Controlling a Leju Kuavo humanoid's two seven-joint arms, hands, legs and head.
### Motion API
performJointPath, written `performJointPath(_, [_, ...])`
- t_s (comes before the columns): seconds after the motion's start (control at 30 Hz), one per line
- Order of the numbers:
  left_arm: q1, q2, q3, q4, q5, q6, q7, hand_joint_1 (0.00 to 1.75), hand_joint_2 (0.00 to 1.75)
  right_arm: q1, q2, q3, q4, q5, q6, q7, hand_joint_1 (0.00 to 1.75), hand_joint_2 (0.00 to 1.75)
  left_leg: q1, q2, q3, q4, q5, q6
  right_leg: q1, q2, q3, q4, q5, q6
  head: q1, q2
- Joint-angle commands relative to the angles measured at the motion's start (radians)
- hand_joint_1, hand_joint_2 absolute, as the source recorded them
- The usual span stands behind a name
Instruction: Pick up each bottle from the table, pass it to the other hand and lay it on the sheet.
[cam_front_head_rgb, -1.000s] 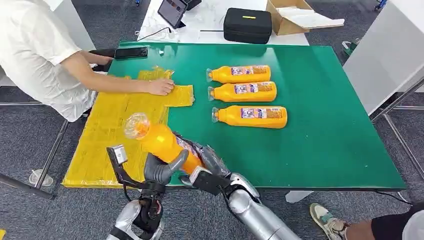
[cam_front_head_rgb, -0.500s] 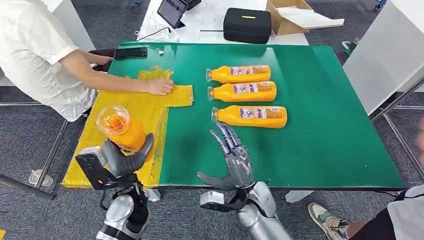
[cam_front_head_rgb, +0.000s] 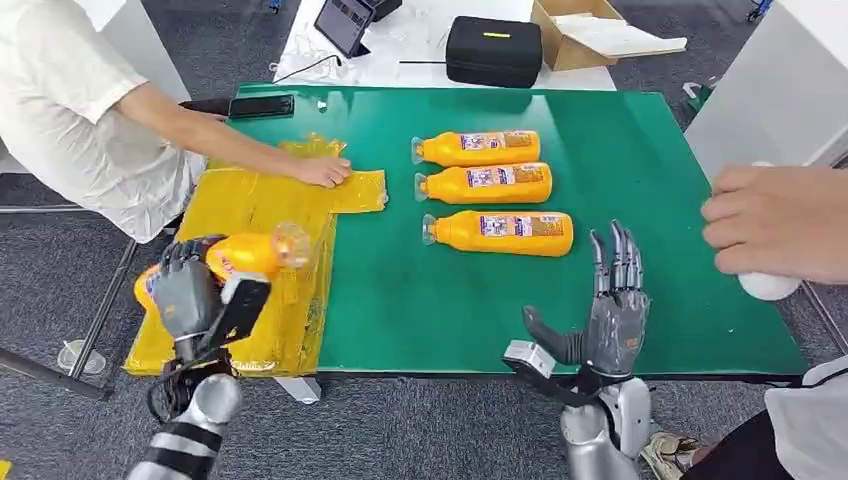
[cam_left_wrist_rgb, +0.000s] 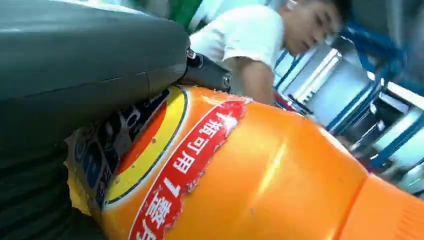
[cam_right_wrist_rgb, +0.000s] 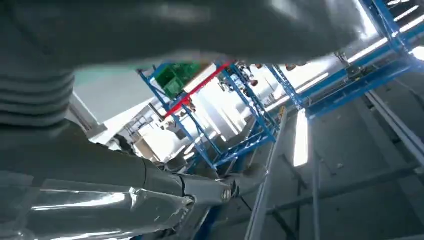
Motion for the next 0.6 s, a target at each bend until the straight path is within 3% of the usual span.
performJointPath(0.03, [-0.243, 0.081, -0.020, 0.503, -0.061, -0.141, 0.018, 1.75, 1.75, 0.025, 0.018, -0.012, 0.031, -0.062, 0.002, -0.003, 0.00, 0.00, 0.001, -0.001, 0.003, -0.001, 0.000, 0.000, 0.001, -0.002, 0.004, -0.001, 0.000, -0.002, 0.000, 0.000])
performJointPath(0.07, [-0.243, 0.081, -0.020, 0.503, -0.061, -0.141, 0.018, 1.75, 1.75, 0.025, 0.018, -0.012, 0.031, -0.062, 0.002, -0.003, 0.00, 0.00, 0.001, 0.000, 0.005, -0.001, 0.000, 0.000, 0.001, -0.001, 0.005, -0.001, -0.001, -0.002, 0.000, 0.000])
performJointPath(0.13, [-0.255, 0.087, -0.031, 0.522, -0.074, -0.199, 0.045, 1.47, 1.75, 0.025, 0.008, 0.005, 0.038, -0.088, 0.002, -0.003, 0.00, 0.00, 0.001, 0.001, 0.008, 0.000, -0.002, 0.001, 0.002, -0.001, 0.009, -0.001, -0.003, -0.003, 0.000, 0.000])
performJointPath(0.17, [-0.265, 0.095, -0.038, 0.544, -0.080, -0.253, 0.057, 0.87, 1.75, 0.023, -0.004, 0.026, 0.044, -0.115, 0.002, -0.003, 0.00, 0.00, 0.001, 0.001, 0.004, 0.000, -0.001, 0.000, 0.001, 0.000, 0.005, 0.000, -0.001, -0.002, 0.000, 0.000])
performJointPath(0.2, [-0.268, 0.100, -0.040, 0.556, -0.080, -0.286, 0.058, 0.68, 1.75, 0.021, -0.009, 0.039, 0.053, -0.124, 0.002, -0.003, 0.00, 0.00, 0.001, 0.002, 0.007, 0.000, -0.002, 0.000, 0.002, 0.000, 0.007, 0.000, -0.002, -0.002, 0.000, 0.000])
performJointPath(0.23, [-0.270, 0.101, -0.043, 0.562, -0.081, -0.303, 0.054, 0.61, 1.75, 0.018, -0.013, 0.044, 0.055, -0.131, 0.002, -0.003, 0.00, 0.00, 0.001, 0.000, 0.003, 0.000, 0.000, 0.000, 0.001, 0.000, 0.003, 0.000, -0.001, -0.001, 0.000, 0.000])
performJointPath(0.27, [-0.269, 0.102, -0.050, 0.573, -0.081, -0.342, 0.033, 0.31, 1.75, 0.016, -0.019, 0.058, 0.064, -0.149, 0.002, -0.003, 0.00, 0.00, 0.001, 0.001, 0.005, 0.000, -0.001, 0.000, 0.001, 0.000, 0.006, 0.000, -0.001, -0.002, 0.000, 0.000])
performJointPath(0.33, [-0.267, 0.098, -0.047, 0.586, -0.060, -0.430, 0.002, 0.05, 1.75, 0.010, -0.028, 0.076, 0.077, -0.171, 0.002, -0.003, 0.00, 0.00, 0.001, 0.002, 0.006, 0.000, -0.002, 0.000, 0.001, 0.001, 0.006, -0.001, -0.001, -0.002, 0.000, 0.000])
performJointPath(0.6, [-0.267, 0.098, -0.047, 0.586, -0.060, -0.430, 0.002, 0.05, 1.75, 0.010, -0.028, 0.076, 0.077, -0.171, 0.002, -0.003, 0.00, 0.00, 0.000, 0.001, 0.005, -0.001, -0.001, 0.000, 0.001, 0.000, 0.005, -0.001, -0.001, -0.002, 0.000, 0.000])
